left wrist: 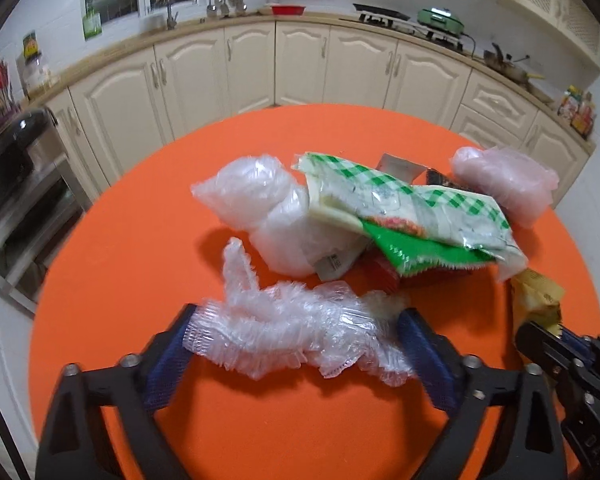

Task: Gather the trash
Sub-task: 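Grasp the gold snack wrapper with the right tool while the left grasps clear plastic, then carry the gold wrapper and clear plastic wrap with both tools to the blue bin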

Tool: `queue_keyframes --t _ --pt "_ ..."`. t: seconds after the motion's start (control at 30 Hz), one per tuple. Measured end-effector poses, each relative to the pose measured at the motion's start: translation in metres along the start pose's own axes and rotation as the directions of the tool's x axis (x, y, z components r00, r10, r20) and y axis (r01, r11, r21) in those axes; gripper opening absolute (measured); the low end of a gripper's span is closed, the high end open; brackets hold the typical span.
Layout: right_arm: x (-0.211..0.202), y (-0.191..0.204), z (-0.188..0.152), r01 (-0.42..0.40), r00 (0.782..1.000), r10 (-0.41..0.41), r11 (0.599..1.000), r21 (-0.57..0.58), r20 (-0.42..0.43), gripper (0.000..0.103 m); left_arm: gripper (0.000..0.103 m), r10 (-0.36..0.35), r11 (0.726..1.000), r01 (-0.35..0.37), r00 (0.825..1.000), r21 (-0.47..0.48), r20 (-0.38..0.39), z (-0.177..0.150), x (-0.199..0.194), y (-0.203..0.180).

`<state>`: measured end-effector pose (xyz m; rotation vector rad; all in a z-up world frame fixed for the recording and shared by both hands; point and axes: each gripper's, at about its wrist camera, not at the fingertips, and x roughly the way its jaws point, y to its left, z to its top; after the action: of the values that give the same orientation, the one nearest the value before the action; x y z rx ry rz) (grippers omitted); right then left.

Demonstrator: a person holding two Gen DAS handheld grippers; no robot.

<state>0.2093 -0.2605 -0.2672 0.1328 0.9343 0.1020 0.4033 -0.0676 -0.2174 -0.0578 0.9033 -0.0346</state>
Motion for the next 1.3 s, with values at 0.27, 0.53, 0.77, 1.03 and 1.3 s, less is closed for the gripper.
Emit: queue_keyframes --t 0.27,0.53,0.77,1.03,1.3 --pt "-0.010 -0.006 -0.003 -0.014 1.000 0.014 0.999 0.041 0.020 0.012 0.018 -0.105 0.994 0.105 0.994 -0.005 0.021 -0.012 0.002 0.020" --pt "-0.030 -0.010 -0.016 -0.028 0.999 0.025 0.997 0.068 0.045 0.012 0.016 -0.142 0.990 0.141 0.988 0.012 0.059 -0.034 -0.017 0.037" --pt "-0.064 -0.011 -0.028 -0.034 0.995 0.026 0.996 0.081 0.097 0.012 0.017 -0.165 0.986 0.158 0.978 0.061 0.127 -0.055 -0.054 0.021" --pt "-0.115 -0.010 -0.039 -0.029 0.983 0.014 0.996 0.082 0.183 0.012 0.017 -0.202 0.976 0.178 0.954 0.122 0.223 -0.076 -0.101 0.002" --pt "-0.174 -0.018 -0.050 -0.043 0.955 0.012 0.994 0.097 0.298 0.012 0.017 -0.233 0.966 0.184 0.924 0.184 0.302 -0.115 -0.148 -0.021"
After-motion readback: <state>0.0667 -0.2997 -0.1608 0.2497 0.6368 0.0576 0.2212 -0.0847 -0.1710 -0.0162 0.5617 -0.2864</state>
